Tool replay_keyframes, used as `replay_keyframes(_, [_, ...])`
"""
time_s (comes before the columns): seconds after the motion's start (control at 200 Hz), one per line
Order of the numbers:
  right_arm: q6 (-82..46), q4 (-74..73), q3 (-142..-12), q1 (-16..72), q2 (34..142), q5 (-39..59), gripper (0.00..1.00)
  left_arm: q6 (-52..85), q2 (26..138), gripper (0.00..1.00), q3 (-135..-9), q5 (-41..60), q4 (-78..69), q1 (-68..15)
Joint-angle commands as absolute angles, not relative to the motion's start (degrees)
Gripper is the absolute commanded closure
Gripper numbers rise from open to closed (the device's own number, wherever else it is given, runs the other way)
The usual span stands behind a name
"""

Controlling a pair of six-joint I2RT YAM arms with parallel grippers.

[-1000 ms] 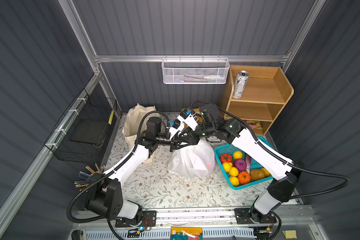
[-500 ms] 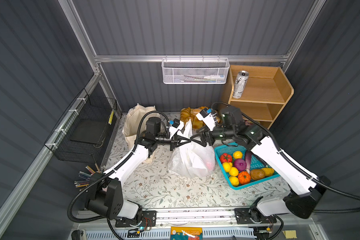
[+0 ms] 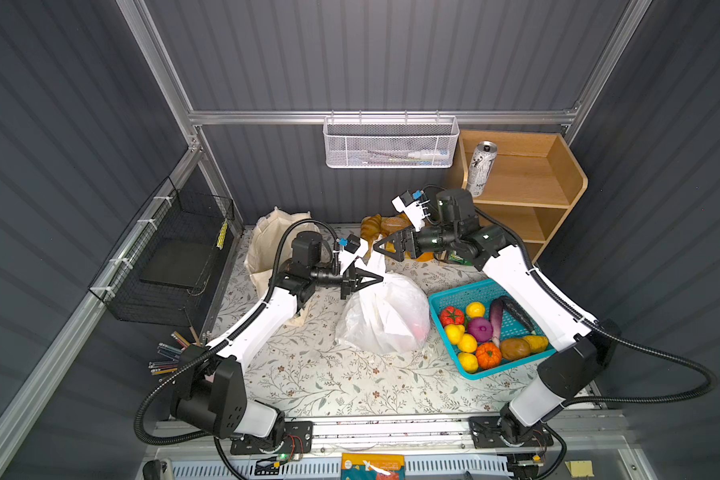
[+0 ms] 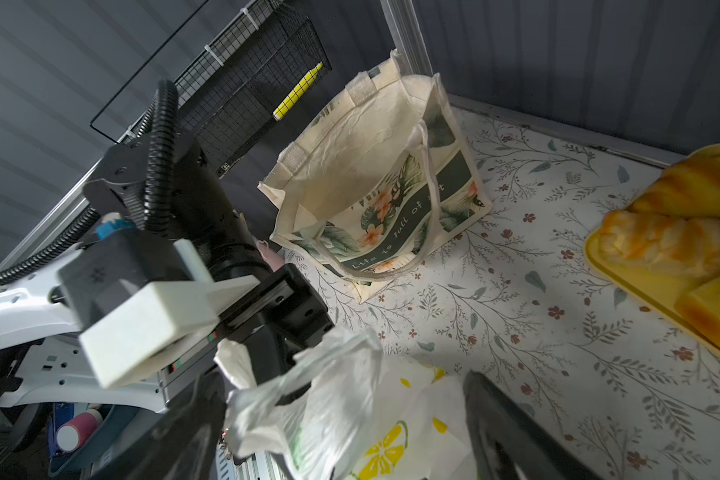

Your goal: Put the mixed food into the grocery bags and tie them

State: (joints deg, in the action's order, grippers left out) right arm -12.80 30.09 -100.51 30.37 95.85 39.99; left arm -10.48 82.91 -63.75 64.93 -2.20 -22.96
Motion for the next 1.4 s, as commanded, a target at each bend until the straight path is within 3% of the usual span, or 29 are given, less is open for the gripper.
replay_keyframes(0.0, [-14.94, 28.93, -102.61, 30.46, 96.30, 44.95, 0.19, -11.16, 83.33, 1.00, -65.72, 65.76, -1.28, -23.12])
replay_keyframes(0.07, [-16.26, 27.13, -101.92, 30.46, 96.41, 47.13, 0.36, -11.25, 83.44, 1.00, -65.75, 65.69, -1.07, -23.16])
replay_keyframes(0.225, [-19.07, 22.65, -100.45, 30.38, 95.75, 51.00, 1.00, -10.57, 83.97, 1.00, -65.92, 65.08, -1.06, -23.11])
replay_keyframes(0.33, [-20.84, 19.13, -98.94, 30.03, 93.71, 50.90, 1.00, -7.70, 84.51, 0.90, -66.39, 63.30, -2.57, -23.12])
replay_keyframes(0.42, [-21.18, 18.22, -97.09, 29.61, 91.23, 49.50, 1.00, -5.82, 84.33, 0.87, -66.21, 61.55, -4.59, -23.11])
replay_keyframes(0.495, [-21.26, 17.24, -94.80, 29.29, 88.96, 47.65, 1.00, -2.56, 84.16, 0.75, -65.45, 60.04, -8.33, -23.11])
replay_keyframes(0.705, [-22.40, 14.42, -87.91, 29.09, 84.12, 44.59, 1.00, 10.98, 84.59, 0.72, -61.37, 58.48, -27.79, -23.12])
replay_keyframes(0.8, [-22.59, 13.45, -85.10, 29.15, 82.27, 44.03, 1.00, 17.05, 85.40, 0.79, -60.10, 57.77, -37.01, -23.12])
replay_keyframes(0.856, [-22.59, 13.29, -84.09, 29.16, 81.62, 43.95, 1.00, 19.03, 86.01, 0.92, -59.51, 57.74, -40.26, -23.18])
replay_keyframes(0.916, [-22.74, 13.03, -82.98, 29.11, 80.67, 43.65, 1.00, 20.58, 86.67, 1.00, -59.52, 57.78, -42.05, -23.20])
replay_keyframes(1.241, [-25.94, 7.15, -68.89, 29.99, 70.76, 39.67, 1.00, 21.05, 86.41, 1.00, -58.63, 56.68, -43.22, -23.20])
replay_keyframes(1.306, [-24.88, 8.66, -67.67, 29.90, 69.10, 36.14, 0.59, 20.25, 86.01, 1.00, -58.71, 57.33, -41.89, -23.20])
replay_keyframes(1.396, [-22.09, 12.91, -70.08, 29.79, 68.88, 33.64, 0.36, 18.60, 85.22, 1.00, -58.62, 57.95, -39.49, -23.20])
